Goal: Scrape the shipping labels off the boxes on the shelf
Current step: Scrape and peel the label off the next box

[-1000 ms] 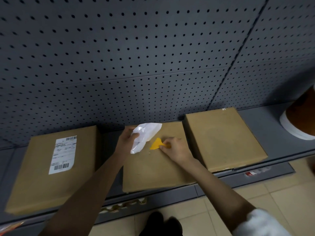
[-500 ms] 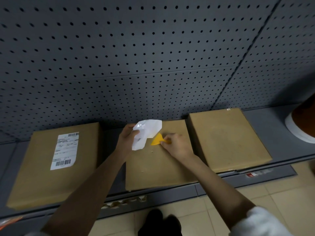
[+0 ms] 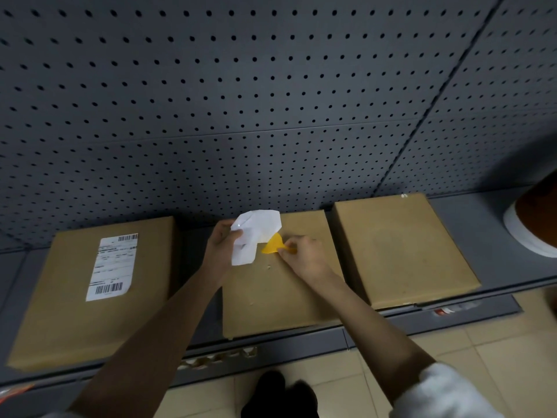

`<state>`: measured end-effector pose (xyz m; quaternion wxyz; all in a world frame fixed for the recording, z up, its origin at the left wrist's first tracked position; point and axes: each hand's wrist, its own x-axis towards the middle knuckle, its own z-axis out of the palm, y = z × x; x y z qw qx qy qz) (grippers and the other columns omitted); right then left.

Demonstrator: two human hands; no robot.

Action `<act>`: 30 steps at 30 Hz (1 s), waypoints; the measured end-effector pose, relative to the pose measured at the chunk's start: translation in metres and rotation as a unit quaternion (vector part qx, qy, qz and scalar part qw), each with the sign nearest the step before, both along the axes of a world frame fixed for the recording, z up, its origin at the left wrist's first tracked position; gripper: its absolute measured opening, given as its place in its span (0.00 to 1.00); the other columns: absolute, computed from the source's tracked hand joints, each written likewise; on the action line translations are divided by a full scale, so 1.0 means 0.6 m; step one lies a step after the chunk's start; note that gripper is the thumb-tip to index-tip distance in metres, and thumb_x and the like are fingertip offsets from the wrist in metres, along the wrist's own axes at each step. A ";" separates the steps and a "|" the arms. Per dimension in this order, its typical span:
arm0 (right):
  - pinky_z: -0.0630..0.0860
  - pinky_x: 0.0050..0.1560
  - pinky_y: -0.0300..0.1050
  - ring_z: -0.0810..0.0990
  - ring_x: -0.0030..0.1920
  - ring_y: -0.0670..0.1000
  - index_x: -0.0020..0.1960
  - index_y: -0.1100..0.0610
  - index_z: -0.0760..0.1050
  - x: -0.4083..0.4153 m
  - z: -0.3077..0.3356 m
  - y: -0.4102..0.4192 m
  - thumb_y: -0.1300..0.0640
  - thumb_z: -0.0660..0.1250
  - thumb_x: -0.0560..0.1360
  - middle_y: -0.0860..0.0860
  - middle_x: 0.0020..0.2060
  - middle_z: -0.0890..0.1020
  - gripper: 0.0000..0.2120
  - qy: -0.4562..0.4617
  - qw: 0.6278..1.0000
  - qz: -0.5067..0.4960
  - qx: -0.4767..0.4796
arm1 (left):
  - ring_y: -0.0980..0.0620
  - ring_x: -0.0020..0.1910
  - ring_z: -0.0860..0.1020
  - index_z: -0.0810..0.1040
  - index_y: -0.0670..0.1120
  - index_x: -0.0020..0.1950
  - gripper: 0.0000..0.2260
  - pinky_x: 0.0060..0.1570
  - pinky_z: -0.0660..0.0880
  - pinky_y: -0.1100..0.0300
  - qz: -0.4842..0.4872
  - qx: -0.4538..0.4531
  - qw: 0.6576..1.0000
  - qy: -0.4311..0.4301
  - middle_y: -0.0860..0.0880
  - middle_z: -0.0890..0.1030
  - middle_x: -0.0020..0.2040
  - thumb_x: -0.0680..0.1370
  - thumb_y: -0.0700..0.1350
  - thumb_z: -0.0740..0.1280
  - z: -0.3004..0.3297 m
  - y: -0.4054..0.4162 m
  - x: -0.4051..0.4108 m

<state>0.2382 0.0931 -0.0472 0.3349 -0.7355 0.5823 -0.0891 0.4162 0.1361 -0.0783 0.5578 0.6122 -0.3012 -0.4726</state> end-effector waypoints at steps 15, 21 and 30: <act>0.72 0.47 0.41 0.80 0.51 0.50 0.50 0.56 0.81 -0.025 0.002 -0.018 0.50 0.68 0.74 0.51 0.50 0.84 0.11 -0.009 1.000 0.009 0.003 | 0.39 0.55 0.75 0.77 0.53 0.48 0.17 0.52 0.73 0.49 0.016 0.000 0.998 0.061 0.41 0.75 0.57 0.62 0.57 0.72 -0.011 -0.003 -0.002; 0.70 0.46 0.39 0.80 0.51 0.50 0.50 0.57 0.82 0.005 0.013 -0.021 0.51 0.67 0.75 0.51 0.49 0.84 0.11 -0.044 0.999 0.015 0.014 | 0.42 0.57 0.75 0.73 0.46 0.58 0.17 0.41 0.76 0.61 0.075 0.027 0.996 0.036 0.42 0.74 0.60 0.70 0.46 0.69 -0.010 -0.004 -0.002; 0.64 0.34 0.32 0.74 0.45 0.46 0.53 0.56 0.81 -0.116 0.023 -0.057 0.49 0.69 0.74 0.50 0.44 0.81 0.13 -0.002 0.998 -0.057 -0.019 | 0.52 0.50 0.77 0.73 0.48 0.57 0.07 0.45 0.75 0.58 0.077 -0.023 0.987 0.141 0.51 0.78 0.53 0.79 0.43 0.60 0.039 0.000 0.046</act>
